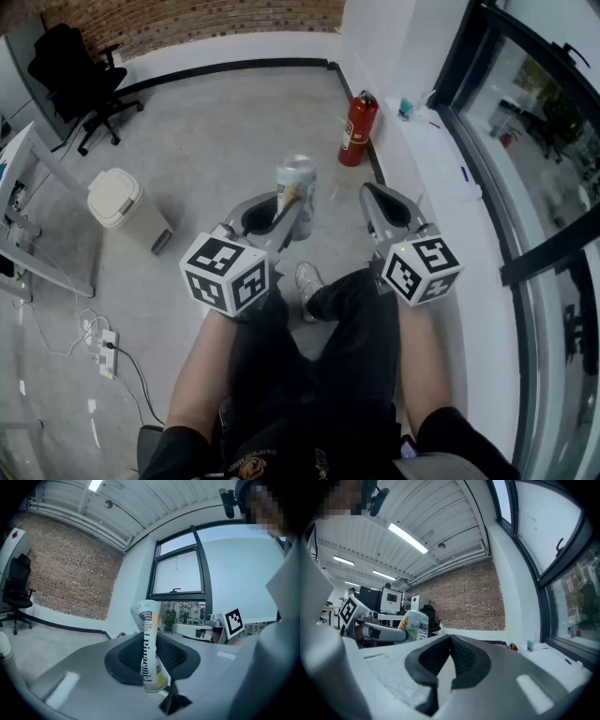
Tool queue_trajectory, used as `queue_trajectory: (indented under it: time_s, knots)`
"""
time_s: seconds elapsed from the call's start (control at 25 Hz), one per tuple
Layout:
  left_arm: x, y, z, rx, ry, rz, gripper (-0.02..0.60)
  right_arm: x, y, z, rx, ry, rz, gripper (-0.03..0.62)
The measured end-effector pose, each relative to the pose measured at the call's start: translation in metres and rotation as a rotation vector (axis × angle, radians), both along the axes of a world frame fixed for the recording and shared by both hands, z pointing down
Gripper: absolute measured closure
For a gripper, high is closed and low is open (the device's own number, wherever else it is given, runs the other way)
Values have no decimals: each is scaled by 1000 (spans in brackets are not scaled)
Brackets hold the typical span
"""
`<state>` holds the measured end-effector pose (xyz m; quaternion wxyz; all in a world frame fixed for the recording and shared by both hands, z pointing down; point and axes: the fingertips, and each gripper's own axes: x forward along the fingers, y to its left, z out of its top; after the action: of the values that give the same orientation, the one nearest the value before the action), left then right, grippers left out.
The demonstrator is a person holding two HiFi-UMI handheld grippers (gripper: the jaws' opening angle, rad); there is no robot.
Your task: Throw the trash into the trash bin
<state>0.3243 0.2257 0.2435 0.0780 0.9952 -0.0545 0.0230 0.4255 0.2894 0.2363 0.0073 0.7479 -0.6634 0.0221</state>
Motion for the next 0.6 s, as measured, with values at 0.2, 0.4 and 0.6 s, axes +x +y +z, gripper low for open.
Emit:
queue_trajectory:
  time_s: [0.2,0.4,0.6]
  knots:
    - [0,0,3,-5,-4,-1,502,1,0,-1,13,-4,15,591]
    - [-1,-1,2,-8,-2,-6,502,0,-1,0,-4,5,16,591]
    - [-3,-3,2,-9,-2,-16,502,-2,-3,0,-6,7,6,591]
